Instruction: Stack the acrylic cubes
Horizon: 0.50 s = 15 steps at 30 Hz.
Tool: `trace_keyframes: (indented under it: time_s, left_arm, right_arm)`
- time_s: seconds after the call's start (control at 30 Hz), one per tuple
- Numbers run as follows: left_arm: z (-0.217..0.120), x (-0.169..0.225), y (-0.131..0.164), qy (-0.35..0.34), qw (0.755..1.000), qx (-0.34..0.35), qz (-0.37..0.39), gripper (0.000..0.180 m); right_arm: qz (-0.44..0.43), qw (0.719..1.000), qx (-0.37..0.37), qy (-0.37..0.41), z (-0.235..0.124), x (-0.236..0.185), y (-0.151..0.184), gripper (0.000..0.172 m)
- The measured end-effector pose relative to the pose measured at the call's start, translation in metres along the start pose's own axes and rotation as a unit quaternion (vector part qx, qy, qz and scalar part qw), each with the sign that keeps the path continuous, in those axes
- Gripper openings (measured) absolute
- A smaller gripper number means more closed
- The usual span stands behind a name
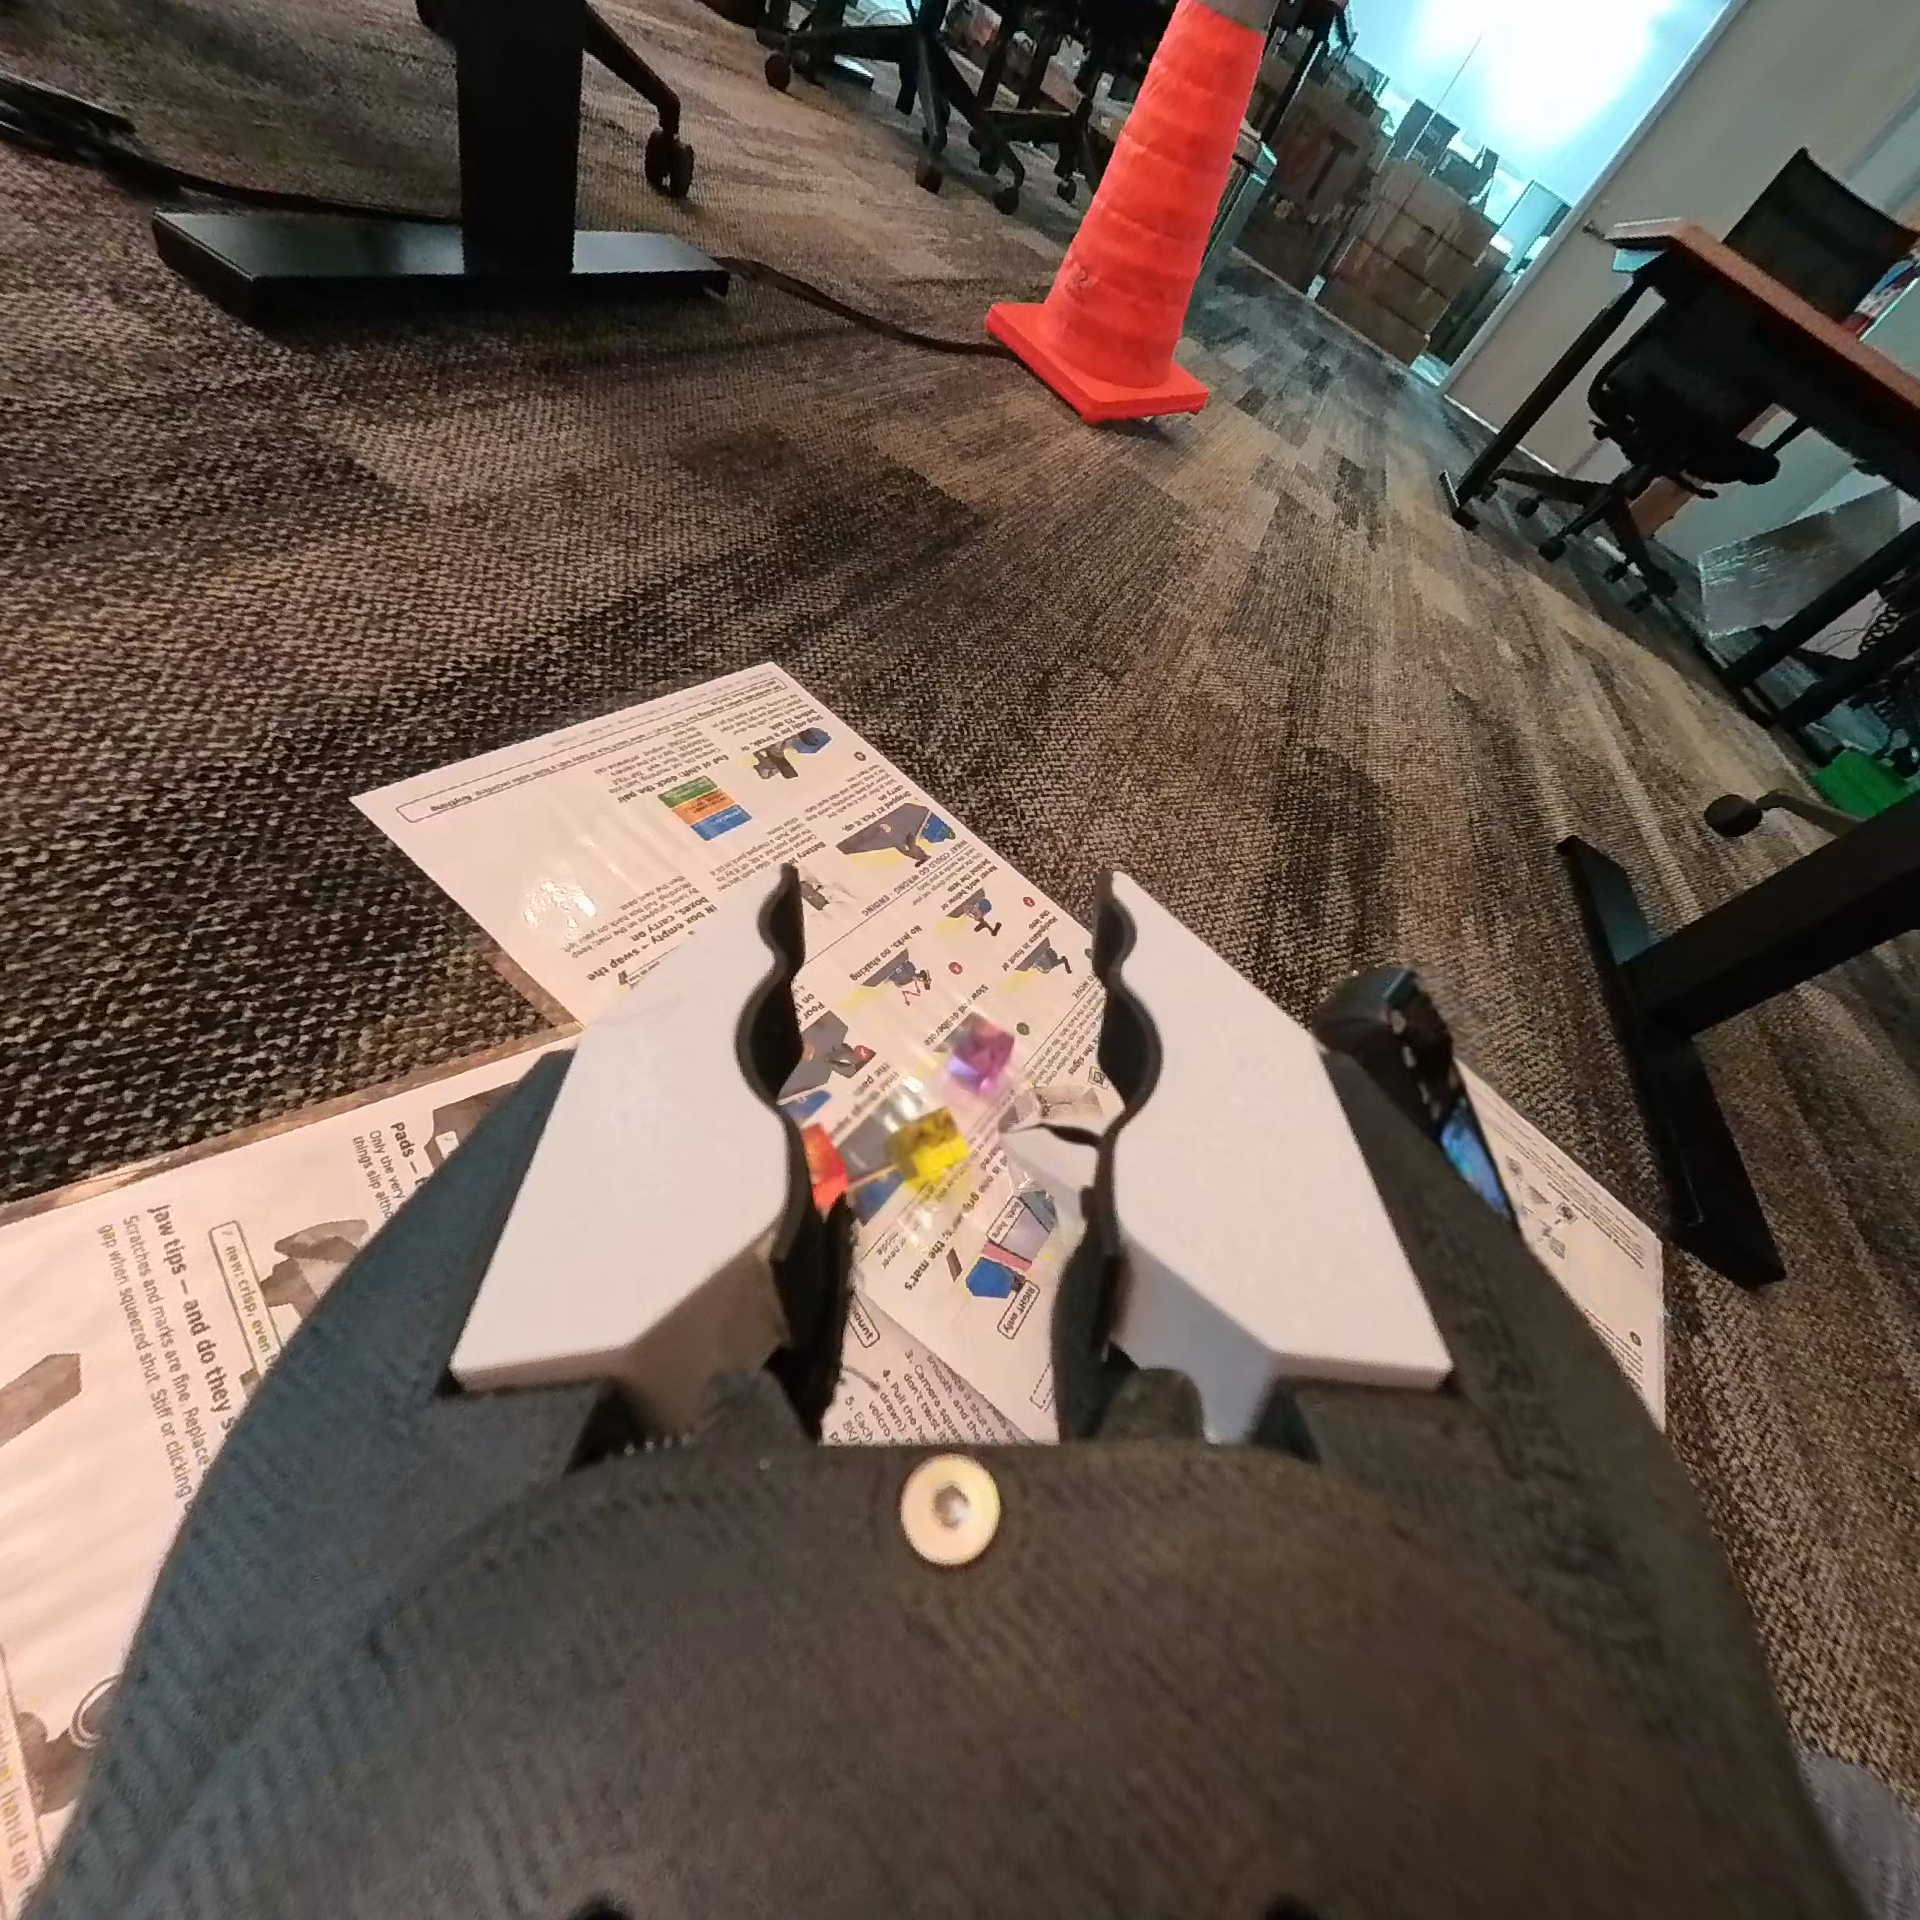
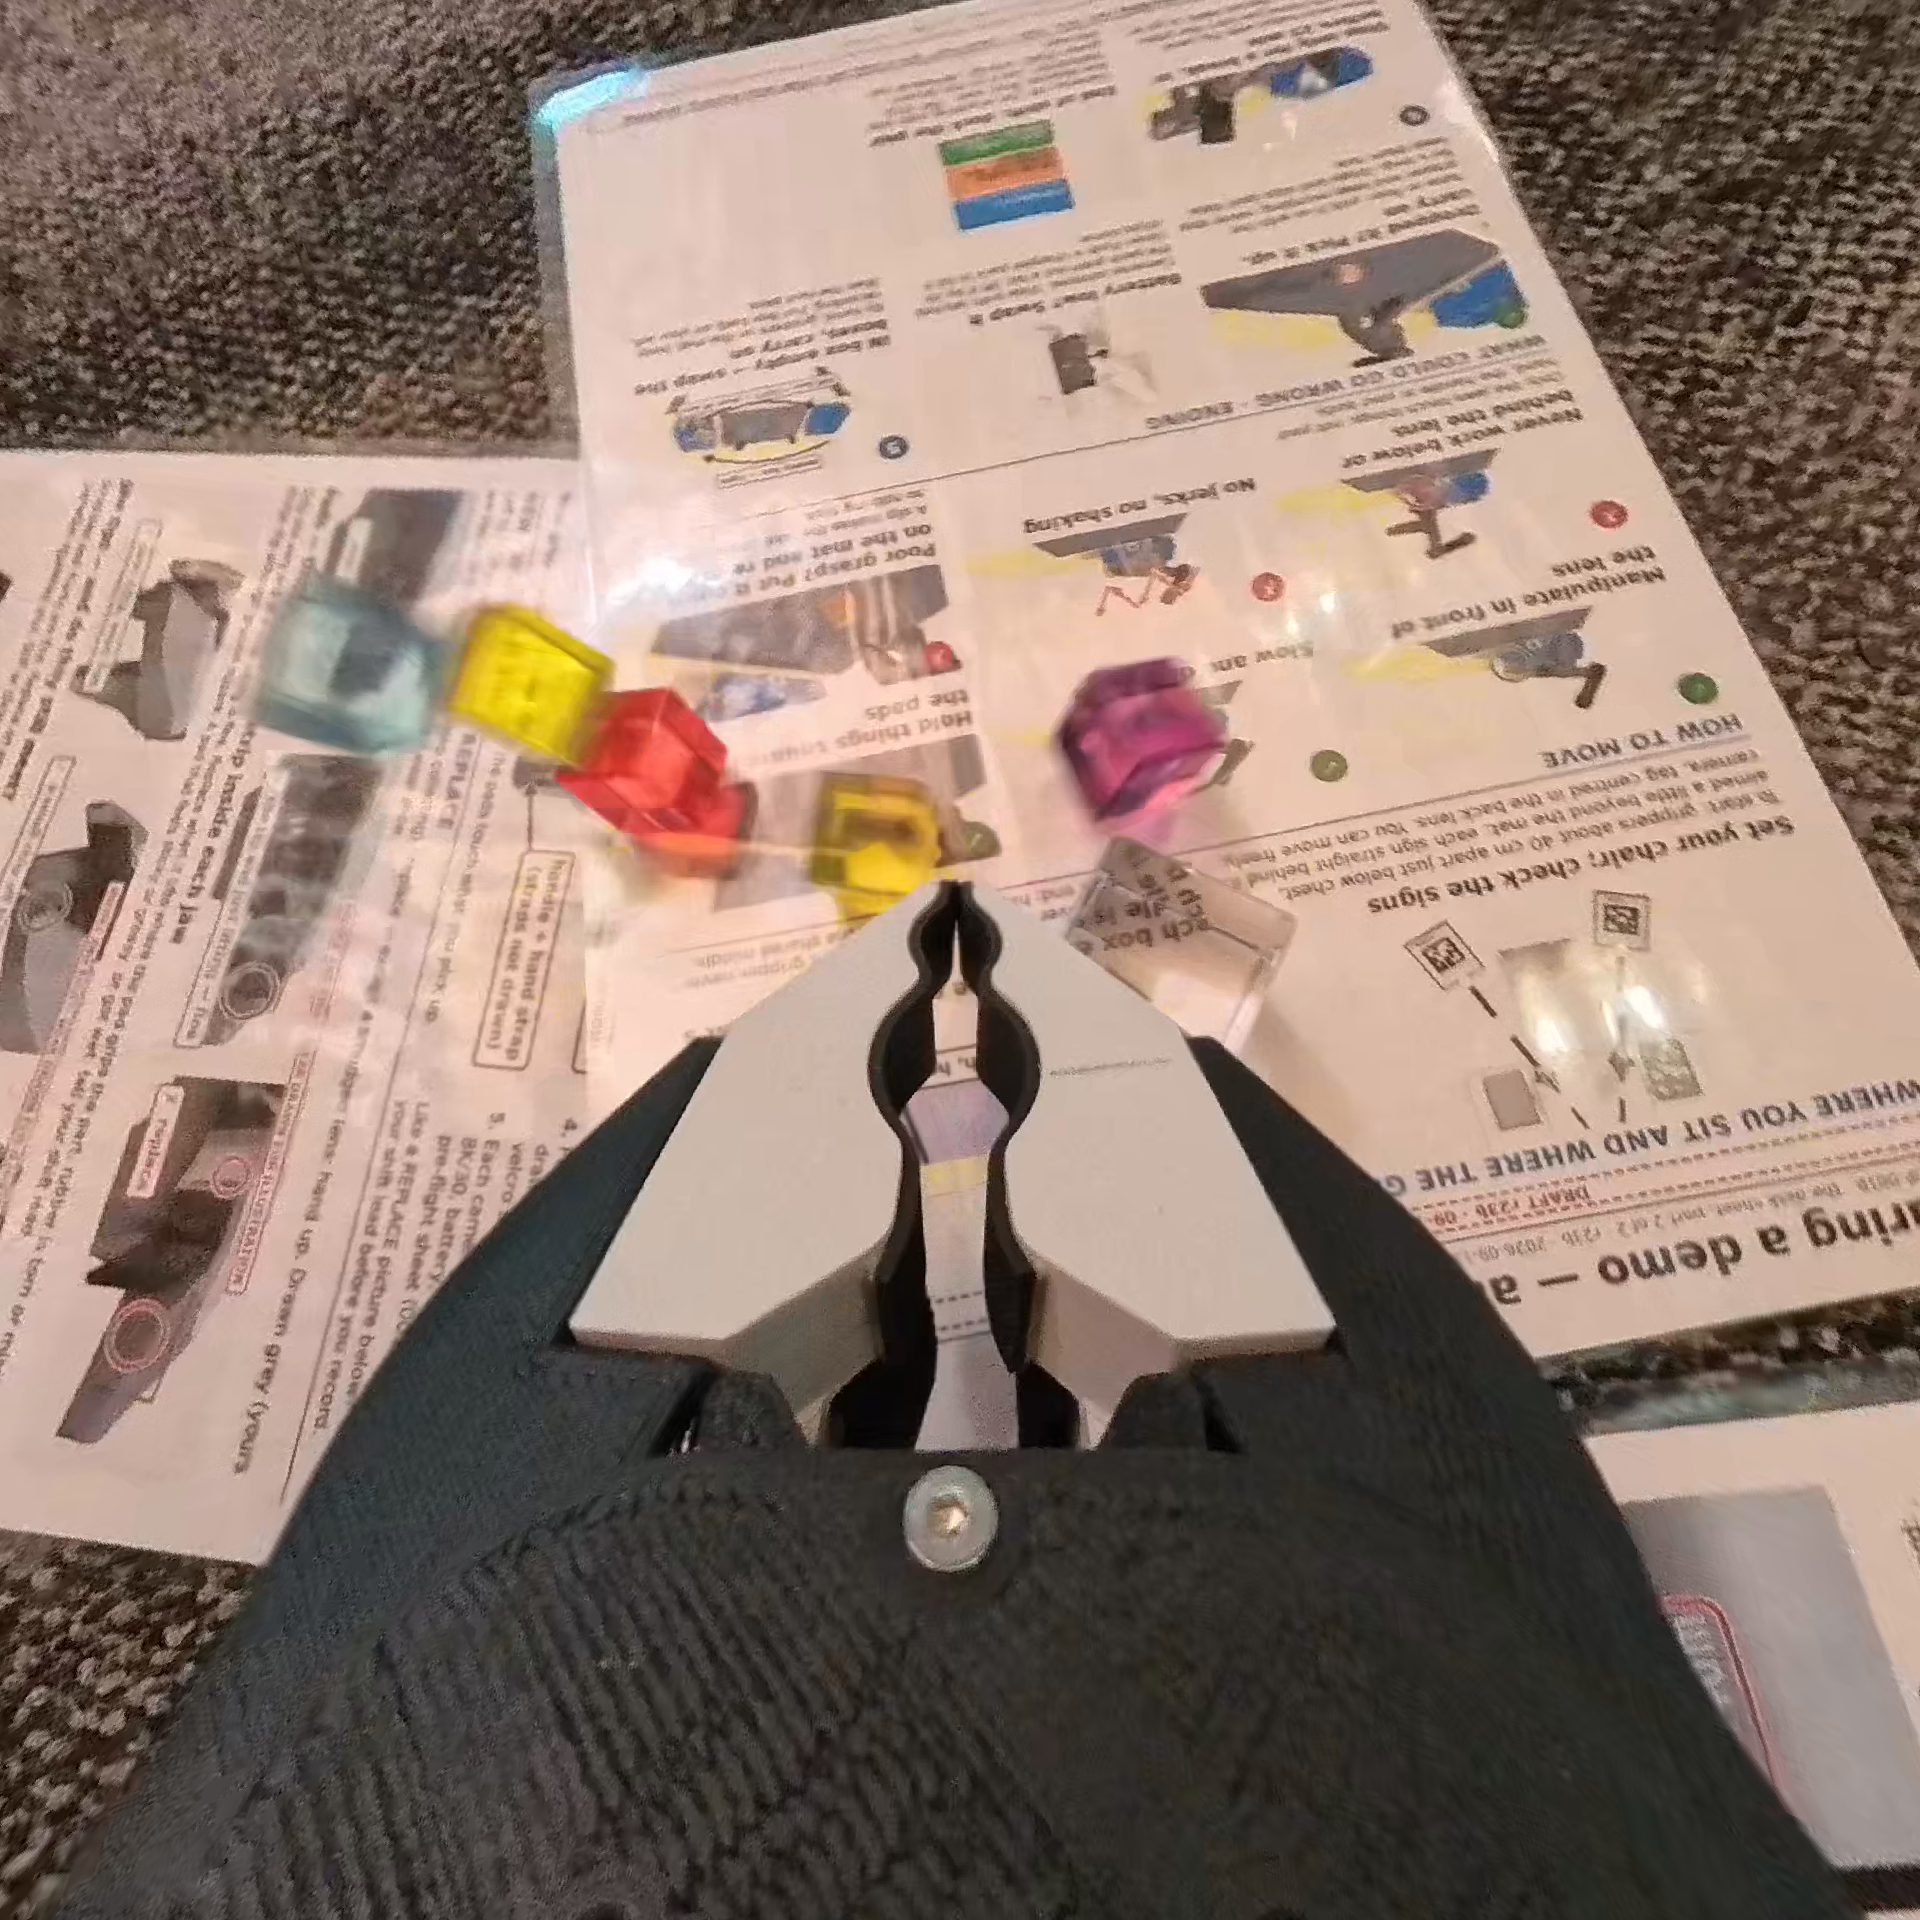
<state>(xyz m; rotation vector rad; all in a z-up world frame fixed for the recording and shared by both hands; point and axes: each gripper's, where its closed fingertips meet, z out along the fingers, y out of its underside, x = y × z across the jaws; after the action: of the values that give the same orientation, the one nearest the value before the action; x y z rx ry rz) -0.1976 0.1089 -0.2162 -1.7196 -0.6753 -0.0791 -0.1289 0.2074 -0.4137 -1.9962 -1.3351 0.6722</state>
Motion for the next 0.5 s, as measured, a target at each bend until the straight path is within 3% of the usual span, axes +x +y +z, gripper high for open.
trace_keyframes:
  time_s: [0.33,0.5]
  left_arm:
    - [-0.004,-0.005,-0.008,-0.004,1.000,0.009,-0.007,0.055]
    - [-0.050,-0.013,-0.074,0.009,0.994,0.101,-0.042,0.055]
  right_arm:
    - [-0.014,1.000,0.010,0.004,-0.004,-0.002,-0.006,0.000]
    - [-0.001,1.000,0.026,0.009,-0.010,0.007,-0.011,0.000]
